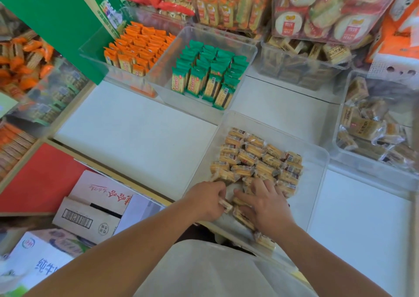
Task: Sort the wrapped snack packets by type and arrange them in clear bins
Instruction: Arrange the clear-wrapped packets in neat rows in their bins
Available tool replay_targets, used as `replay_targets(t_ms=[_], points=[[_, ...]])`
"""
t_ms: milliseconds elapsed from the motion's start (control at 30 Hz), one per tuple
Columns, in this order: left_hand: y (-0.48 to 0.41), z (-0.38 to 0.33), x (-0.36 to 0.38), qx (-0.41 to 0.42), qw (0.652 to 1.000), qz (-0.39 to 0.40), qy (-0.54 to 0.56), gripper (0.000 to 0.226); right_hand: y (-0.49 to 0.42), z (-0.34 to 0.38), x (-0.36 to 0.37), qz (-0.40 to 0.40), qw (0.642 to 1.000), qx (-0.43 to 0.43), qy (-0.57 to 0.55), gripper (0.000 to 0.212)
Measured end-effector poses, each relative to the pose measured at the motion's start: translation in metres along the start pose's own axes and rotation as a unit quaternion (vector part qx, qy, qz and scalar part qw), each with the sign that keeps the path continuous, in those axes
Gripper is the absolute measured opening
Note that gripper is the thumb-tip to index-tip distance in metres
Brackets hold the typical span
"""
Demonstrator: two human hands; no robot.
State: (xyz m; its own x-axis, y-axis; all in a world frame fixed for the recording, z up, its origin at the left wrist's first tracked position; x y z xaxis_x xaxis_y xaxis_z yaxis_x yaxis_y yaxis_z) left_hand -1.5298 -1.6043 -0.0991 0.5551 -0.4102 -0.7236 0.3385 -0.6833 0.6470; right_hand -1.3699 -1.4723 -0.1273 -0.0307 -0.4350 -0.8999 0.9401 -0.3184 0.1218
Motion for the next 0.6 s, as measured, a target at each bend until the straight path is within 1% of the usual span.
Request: replay_targets(t_ms=[67, 133, 167, 200, 233, 267, 300, 367, 433, 533, 600], points=[[0.005, -0.004, -0.006, 0.007, 0.999, -0.02, 0.049, 0.029, -0.003, 0.002, -0.002, 0.013, 1.0, -0.002, -0.009, 0.048], [0.013, -0.007, -0.013, 0.016, 0.996, -0.058, 0.07, 0.035, -0.002, 0.001, -0.006, 0.015, 0.999, 0.006, -0.033, 0.053], [0.017, -0.007, -0.016, 0.022, 0.995, -0.071, 0.072, 0.041, 0.0, 0.0, -0.009, 0.013, 0.997, 0.018, -0.075, 0.057], [0.022, -0.006, -0.019, 0.027, 0.994, -0.081, 0.07, 0.049, 0.002, -0.001, -0.013, 0.008, 0.989, 0.038, -0.143, 0.061], [0.027, -0.006, -0.02, 0.028, 0.993, -0.091, 0.067, 0.055, 0.006, -0.003, -0.016, 0.0, 0.974, 0.067, -0.215, 0.062], [0.031, -0.006, -0.021, 0.024, 0.992, -0.103, 0.065, 0.059, 0.009, -0.004, -0.02, -0.01, 0.958, 0.093, -0.27, 0.059], [0.033, -0.005, -0.02, 0.02, 0.991, -0.114, 0.061, 0.06, 0.012, -0.004, -0.023, -0.022, 0.947, 0.111, -0.301, 0.055], [0.036, -0.006, -0.017, 0.016, 0.989, -0.141, 0.036, 0.058, 0.017, -0.002, -0.023, -0.033, 0.943, 0.11, -0.312, 0.044], [0.039, -0.007, -0.013, 0.022, 0.985, -0.168, 0.024, 0.056, 0.018, 0.005, -0.022, -0.026, 0.949, 0.095, -0.3, 0.039], [0.043, -0.006, -0.013, 0.022, 0.98, -0.189, 0.052, 0.055, 0.004, 0.014, -0.024, -0.036, 0.951, 0.063, -0.3, 0.044], [0.048, -0.003, -0.014, 0.013, 0.977, -0.195, 0.091, 0.053, -0.012, 0.025, -0.031, -0.02, 0.945, 0.04, -0.324, 0.049]])
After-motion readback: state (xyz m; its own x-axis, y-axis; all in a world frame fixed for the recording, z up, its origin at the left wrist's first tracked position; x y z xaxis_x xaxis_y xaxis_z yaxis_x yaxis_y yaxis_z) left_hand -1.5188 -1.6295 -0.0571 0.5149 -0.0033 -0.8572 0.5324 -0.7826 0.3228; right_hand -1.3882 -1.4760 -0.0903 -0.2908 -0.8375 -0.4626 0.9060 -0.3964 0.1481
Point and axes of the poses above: each hand's wrist, its own y-axis away from the middle knuckle, its own x-axis out of the palm, z = x × y, the point moved 1 cm from there along -y, towards the middle knuckle, and after that the axes turned 13 degrees about -y, right-handed, at the moved point
